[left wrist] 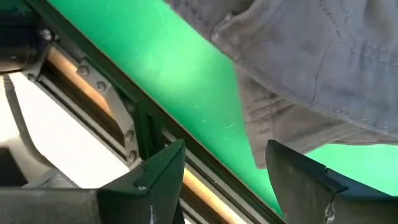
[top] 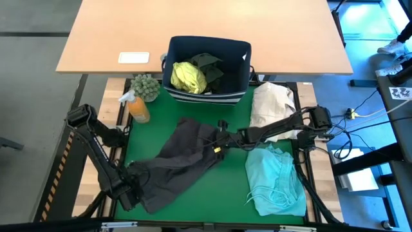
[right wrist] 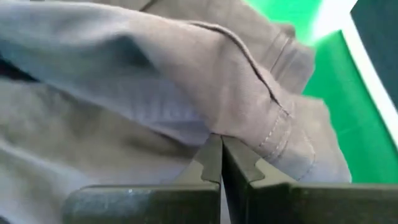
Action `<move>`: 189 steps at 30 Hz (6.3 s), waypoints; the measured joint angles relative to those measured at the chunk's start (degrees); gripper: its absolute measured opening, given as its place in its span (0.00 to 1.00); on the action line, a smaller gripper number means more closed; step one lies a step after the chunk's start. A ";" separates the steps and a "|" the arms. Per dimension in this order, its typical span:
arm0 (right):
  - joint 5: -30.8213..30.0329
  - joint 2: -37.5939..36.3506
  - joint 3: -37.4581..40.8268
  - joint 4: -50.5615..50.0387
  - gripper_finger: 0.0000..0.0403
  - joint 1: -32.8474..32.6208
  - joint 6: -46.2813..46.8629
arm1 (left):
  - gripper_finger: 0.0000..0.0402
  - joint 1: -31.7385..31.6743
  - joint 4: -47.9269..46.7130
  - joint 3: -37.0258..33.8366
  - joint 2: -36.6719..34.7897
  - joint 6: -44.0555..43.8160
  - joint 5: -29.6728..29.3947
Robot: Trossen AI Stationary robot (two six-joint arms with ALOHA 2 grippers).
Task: Fold laundry
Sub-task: Fold the black shorts
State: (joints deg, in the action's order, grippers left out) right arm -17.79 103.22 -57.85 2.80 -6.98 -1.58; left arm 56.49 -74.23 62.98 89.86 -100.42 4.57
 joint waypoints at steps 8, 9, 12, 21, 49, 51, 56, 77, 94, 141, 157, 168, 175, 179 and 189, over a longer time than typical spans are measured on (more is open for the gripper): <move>-1.30 -0.04 -3.89 -0.05 0.00 0.41 -2.23 | 0.54 -0.07 -6.65 3.41 0.04 0.80 -6.08; -1.35 -0.04 -4.26 -0.26 0.00 0.80 -2.57 | 0.54 -0.04 -8.95 4.86 0.04 0.13 -7.13; -2.08 -0.04 -5.15 -1.54 0.00 1.89 -3.08 | 0.54 -0.07 -16.27 9.66 0.04 -2.89 -11.61; 0.17 -0.04 -5.28 -3.45 0.00 4.94 -2.17 | 0.51 -0.46 -14.49 16.06 -0.70 7.71 -36.06; 6.83 -0.04 -5.28 -3.13 0.00 4.72 -1.67 | 0.54 -32.50 -5.48 14.86 -7.65 60.91 -14.04; 6.94 -0.04 -5.28 -3.16 0.00 4.72 -1.67 | 0.54 -35.11 -5.16 14.40 -8.61 62.60 -11.36; 7.44 -0.04 -5.28 -3.34 0.00 4.72 -1.67 | 0.55 -39.51 -0.84 9.91 -10.42 65.41 -2.59; 8.42 -0.04 -5.28 -3.37 0.00 4.72 -1.71 | 0.55 -39.60 5.73 0.46 -10.43 64.35 14.62; -4.97 -0.07 -5.28 1.25 0.00 4.90 -2.05 | 0.46 -26.25 2.87 0.44 -10.43 44.43 16.68; 5.37 8.91 -10.07 7.75 0.00 -8.15 -7.79 | 0.34 -19.83 15.14 -14.43 -15.19 36.79 7.24; 6.34 10.93 -10.53 17.38 0.00 1.51 -3.19 | 0.04 -11.60 32.82 -14.38 -15.20 21.67 9.60; 8.18 10.93 -10.55 15.04 0.00 2.06 -2.74 | 0.10 -11.20 22.50 -14.38 -15.20 23.05 8.54; 8.38 10.93 -10.55 14.64 0.00 2.10 -2.78 | 0.29 -16.34 19.18 -14.38 -15.20 31.19 9.86; 8.48 10.93 -10.55 14.54 0.00 2.10 -2.83 | 0.38 -20.46 16.16 -14.38 -15.26 35.06 13.00; 11.96 10.30 -10.57 14.06 0.00 -0.16 -4.55 | 0.46 -29.95 2.10 -14.32 -15.32 44.38 12.67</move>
State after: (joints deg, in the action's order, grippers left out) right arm -5.82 113.52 -68.43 16.86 -7.14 -6.13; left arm 26.54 -72.13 48.66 74.54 -56.04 17.24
